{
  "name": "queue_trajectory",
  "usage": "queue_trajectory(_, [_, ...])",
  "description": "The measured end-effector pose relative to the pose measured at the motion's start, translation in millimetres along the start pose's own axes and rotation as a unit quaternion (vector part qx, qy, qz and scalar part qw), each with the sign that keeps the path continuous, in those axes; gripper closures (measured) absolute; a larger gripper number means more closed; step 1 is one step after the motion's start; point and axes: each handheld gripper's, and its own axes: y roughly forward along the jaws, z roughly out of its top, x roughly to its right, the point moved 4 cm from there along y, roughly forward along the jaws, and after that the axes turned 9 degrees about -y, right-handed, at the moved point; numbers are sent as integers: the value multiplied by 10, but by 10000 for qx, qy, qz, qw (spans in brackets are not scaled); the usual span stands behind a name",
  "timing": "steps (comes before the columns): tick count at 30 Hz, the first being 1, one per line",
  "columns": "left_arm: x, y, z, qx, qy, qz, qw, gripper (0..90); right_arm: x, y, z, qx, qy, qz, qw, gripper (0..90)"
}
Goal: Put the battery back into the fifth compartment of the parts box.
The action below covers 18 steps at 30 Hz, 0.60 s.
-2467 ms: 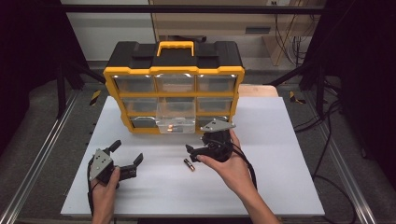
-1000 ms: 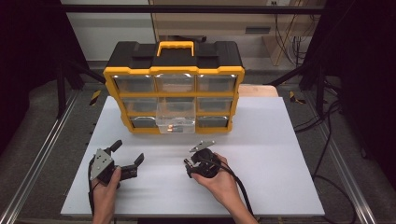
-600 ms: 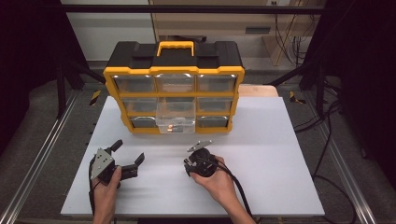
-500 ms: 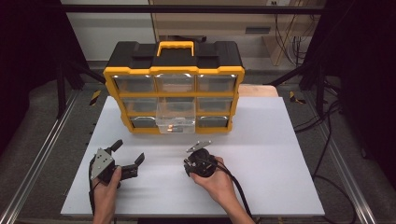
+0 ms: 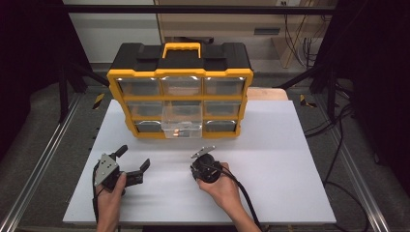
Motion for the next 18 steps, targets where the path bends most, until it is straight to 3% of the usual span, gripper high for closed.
queue_trajectory(7, [-11,-12,6,19,-41,16,10000,13,5,2,-11,57,-34,-81,9999,769])
queue_trajectory(13, [0,-4,1,-7,-3,28,10000,13,88,-129,5,348,26,-118,9993,769])
queue_trajectory(18, [-2,-28,6,11,3,38,10000,13,261,-361,-3,798,163,-250,9964,769])
